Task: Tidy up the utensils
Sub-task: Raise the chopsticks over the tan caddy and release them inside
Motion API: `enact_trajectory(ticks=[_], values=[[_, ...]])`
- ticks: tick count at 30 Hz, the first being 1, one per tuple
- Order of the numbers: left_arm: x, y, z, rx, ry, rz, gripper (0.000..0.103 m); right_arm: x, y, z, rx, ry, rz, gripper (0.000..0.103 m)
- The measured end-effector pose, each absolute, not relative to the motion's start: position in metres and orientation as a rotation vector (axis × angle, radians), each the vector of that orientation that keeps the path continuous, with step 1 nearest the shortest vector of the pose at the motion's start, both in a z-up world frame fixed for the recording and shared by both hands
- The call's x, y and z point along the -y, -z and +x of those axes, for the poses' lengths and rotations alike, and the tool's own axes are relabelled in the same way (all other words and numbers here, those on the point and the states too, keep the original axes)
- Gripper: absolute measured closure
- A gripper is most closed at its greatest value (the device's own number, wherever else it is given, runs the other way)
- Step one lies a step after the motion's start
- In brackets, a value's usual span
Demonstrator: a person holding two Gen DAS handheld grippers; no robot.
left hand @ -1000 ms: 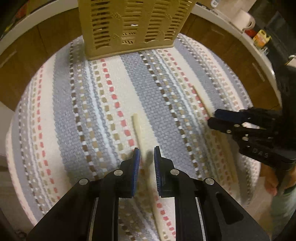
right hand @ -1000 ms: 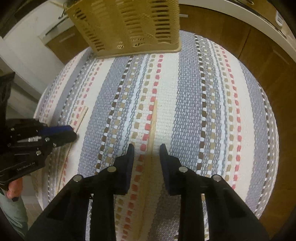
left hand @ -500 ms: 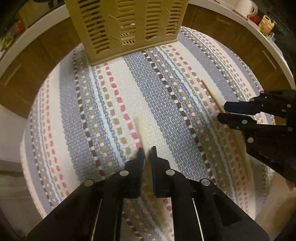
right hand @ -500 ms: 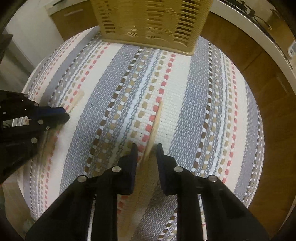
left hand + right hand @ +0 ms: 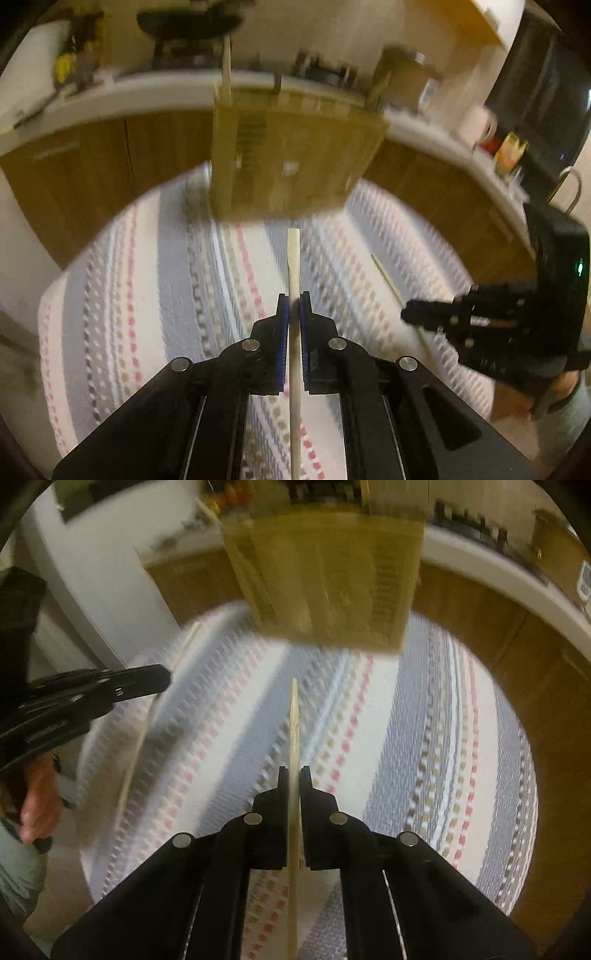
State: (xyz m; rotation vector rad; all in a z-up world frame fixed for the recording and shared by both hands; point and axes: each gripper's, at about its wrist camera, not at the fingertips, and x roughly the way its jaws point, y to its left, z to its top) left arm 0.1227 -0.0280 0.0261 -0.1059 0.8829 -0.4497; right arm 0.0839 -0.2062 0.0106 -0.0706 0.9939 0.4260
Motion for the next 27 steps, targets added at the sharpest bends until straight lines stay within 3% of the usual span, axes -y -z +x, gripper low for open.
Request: enact_trajectory(ticks=[8, 27], values=[[0.006, -0.089, 0.104, -0.577, 0.483, -0.188, 0.099, 0.220, -0.063, 0.080, -0.726, -0.443, 0.003, 0.099], [0.003, -0.198, 0.133, -0.182, 0.417, -0.221, 0.099, 0.235, -0.188, 0.118, -0.316, -0.436, 0.091, 0.099]])
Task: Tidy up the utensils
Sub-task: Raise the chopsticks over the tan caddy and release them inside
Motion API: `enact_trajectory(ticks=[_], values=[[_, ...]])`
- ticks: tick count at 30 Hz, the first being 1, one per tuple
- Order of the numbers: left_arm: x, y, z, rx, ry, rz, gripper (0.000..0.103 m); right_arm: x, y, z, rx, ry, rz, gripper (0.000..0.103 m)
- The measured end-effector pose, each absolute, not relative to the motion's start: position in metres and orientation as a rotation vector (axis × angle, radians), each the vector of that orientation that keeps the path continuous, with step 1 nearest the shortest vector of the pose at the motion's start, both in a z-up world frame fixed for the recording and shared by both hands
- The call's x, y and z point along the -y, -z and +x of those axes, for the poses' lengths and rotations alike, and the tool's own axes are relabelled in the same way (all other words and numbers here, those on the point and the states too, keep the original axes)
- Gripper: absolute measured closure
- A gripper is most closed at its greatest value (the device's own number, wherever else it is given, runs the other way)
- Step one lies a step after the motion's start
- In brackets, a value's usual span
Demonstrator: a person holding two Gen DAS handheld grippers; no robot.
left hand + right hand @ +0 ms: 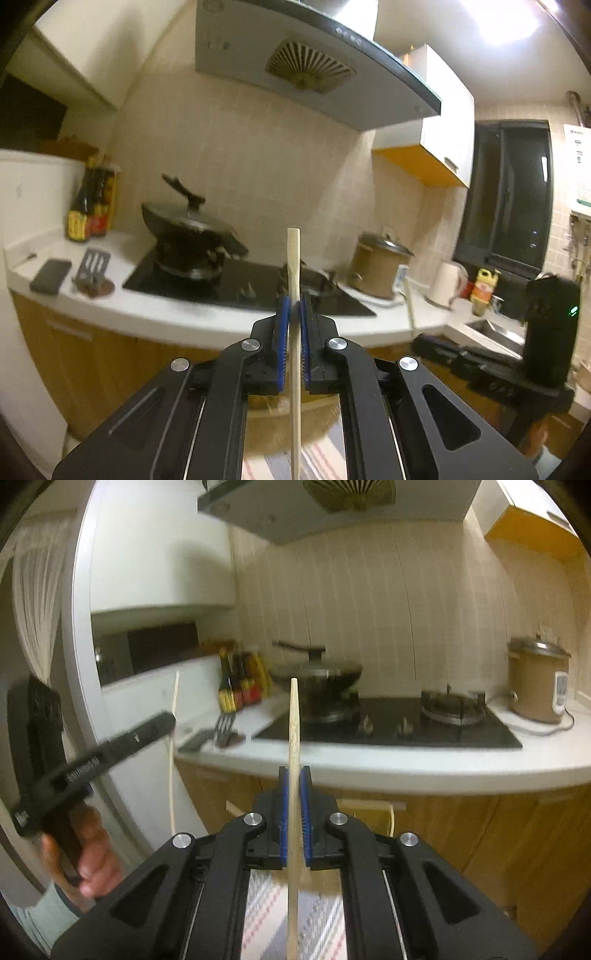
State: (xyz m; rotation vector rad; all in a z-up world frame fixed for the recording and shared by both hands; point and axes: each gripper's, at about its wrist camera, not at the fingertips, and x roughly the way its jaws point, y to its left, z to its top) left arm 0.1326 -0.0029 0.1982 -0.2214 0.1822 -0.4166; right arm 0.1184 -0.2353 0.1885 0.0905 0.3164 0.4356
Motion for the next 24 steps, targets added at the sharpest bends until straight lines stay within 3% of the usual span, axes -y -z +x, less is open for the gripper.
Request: enact_trajectory(ticks=[10, 24], values=[[-0.001, -0.212, 0.181, -0.075, 0.379, -0.288, 0.099, 0.260, -0.231, 0.157, -0.106, -0.323, 0.094, 0.099], [-0.002, -0.173, 0.248, -0.082, 0.275, -0.305, 0.099, 0.270, -0.168, 0.244, -0.137, -0.248, 0.123, 0.099]])
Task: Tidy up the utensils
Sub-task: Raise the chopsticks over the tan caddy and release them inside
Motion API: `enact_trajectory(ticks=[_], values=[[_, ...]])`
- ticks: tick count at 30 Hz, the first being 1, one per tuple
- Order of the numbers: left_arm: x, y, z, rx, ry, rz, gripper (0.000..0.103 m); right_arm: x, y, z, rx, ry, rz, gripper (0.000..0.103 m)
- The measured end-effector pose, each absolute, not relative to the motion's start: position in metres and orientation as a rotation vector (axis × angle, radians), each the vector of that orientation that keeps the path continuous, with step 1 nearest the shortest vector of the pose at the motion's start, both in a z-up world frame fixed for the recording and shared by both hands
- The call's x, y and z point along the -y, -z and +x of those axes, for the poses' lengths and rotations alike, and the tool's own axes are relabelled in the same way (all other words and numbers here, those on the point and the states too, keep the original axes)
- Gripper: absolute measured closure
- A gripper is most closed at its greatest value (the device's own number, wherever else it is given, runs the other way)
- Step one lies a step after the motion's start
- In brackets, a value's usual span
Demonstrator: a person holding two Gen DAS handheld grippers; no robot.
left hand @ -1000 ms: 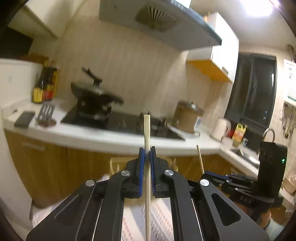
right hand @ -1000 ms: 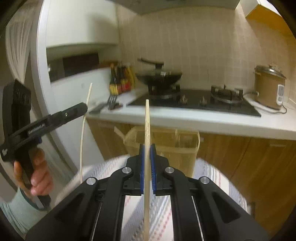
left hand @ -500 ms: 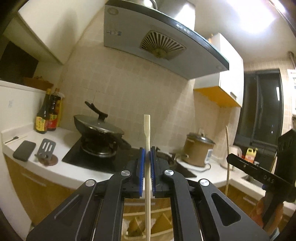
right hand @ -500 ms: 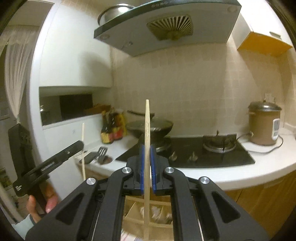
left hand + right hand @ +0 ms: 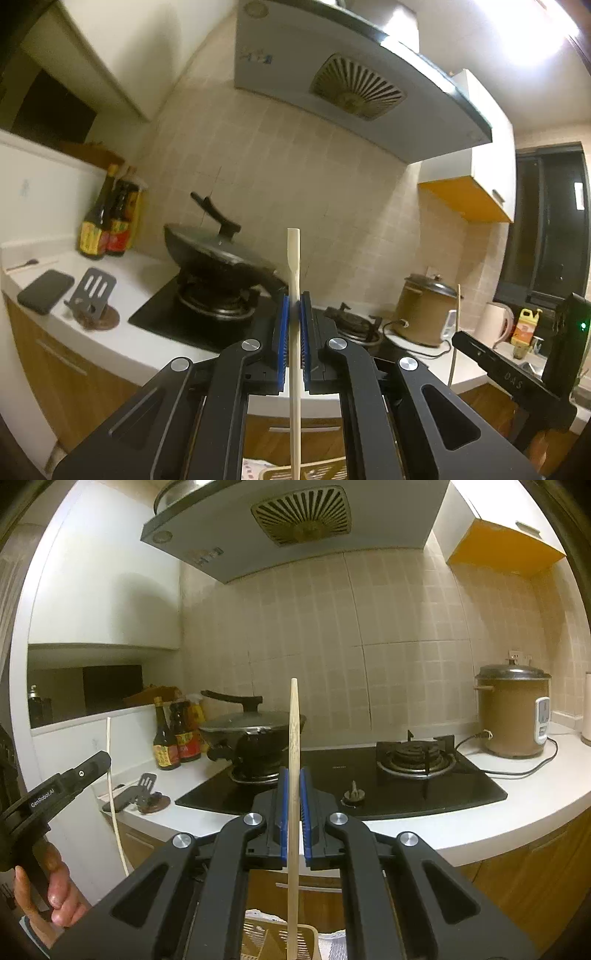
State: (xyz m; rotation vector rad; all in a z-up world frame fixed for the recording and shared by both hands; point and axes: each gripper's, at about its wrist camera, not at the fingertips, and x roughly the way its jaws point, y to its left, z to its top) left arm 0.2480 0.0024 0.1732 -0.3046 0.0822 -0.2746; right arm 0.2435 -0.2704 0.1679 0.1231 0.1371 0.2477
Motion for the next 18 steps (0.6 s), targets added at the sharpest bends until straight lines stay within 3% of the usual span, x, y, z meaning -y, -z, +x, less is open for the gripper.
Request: enact_trajectory(ticks=[18], values=[[0.017, -0.129, 0.248, -0.090, 0.198, -0.235, 0.099, 0.258, -0.123, 0.246, -0.140, -0.258, 0.081, 0.099]])
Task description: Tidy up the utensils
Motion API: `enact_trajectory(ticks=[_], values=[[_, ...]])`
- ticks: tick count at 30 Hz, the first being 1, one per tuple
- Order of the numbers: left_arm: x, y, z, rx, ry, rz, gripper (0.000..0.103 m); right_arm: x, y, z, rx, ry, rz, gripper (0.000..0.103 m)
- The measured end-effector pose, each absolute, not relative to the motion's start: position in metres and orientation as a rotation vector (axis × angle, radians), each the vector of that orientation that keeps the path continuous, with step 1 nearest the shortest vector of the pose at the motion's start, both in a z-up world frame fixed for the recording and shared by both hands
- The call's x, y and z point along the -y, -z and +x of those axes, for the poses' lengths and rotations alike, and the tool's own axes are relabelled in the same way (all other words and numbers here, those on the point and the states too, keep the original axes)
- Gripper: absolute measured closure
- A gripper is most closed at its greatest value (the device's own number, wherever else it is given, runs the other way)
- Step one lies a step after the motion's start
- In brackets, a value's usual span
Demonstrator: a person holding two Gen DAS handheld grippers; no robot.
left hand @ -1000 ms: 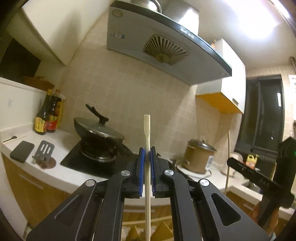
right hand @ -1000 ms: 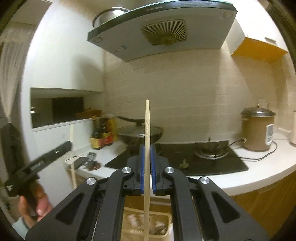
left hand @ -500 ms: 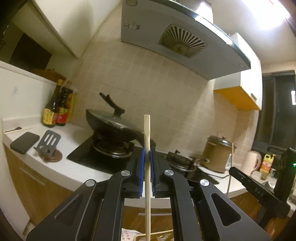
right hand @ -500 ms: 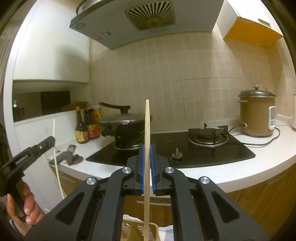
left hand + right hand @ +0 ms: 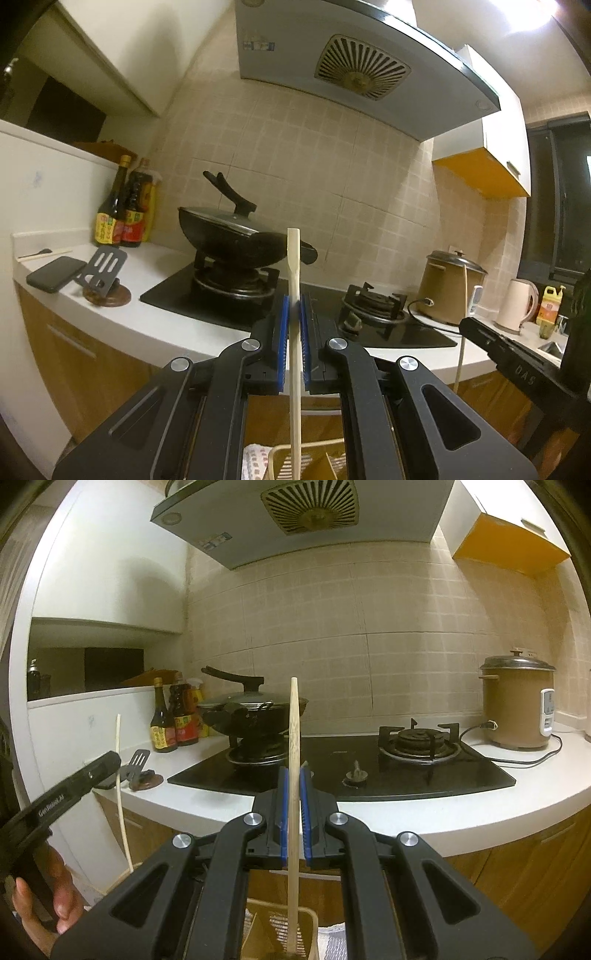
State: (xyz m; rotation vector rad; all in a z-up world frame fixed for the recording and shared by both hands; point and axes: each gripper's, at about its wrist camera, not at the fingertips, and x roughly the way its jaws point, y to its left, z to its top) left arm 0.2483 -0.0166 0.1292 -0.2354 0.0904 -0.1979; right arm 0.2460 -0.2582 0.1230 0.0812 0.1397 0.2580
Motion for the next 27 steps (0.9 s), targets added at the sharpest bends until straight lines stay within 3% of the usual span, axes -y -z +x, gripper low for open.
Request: enact_trajectory(ticks=[3, 5, 7, 20, 24, 27], values=[[0.017, -0.129, 0.241, -0.091, 0.200, -0.220, 0.097, 0.257, -0.119, 0.236, -0.141, -0.265, 0.081, 0.098], [0.017, -0.129, 0.235, -0.104, 0.215, -0.198, 0.081, 0.257, -0.117, 0.228, -0.159, -0.275, 0.060, 0.098], [0.015, -0.129, 0.227, -0.110, 0.221, -0.186, 0.074, 0.258, -0.117, 0.219, -0.168, -0.282, 0.068, 0.098], [-0.009, -0.139, 0.134, -0.158, 0.282, -0.222, 0.052, 0.255, -0.113, 0.130, -0.255, -0.341, 0.074, 0.095], [-0.010, -0.137, 0.104, -0.156, 0.274, -0.210, 0.038, 0.250, -0.107, 0.099, -0.273, -0.346, 0.083, 0.080], [-0.008, -0.130, 0.085, -0.171, 0.262, -0.194, 0.037, 0.248, -0.102, 0.074, -0.269, -0.336, 0.087, 0.051]])
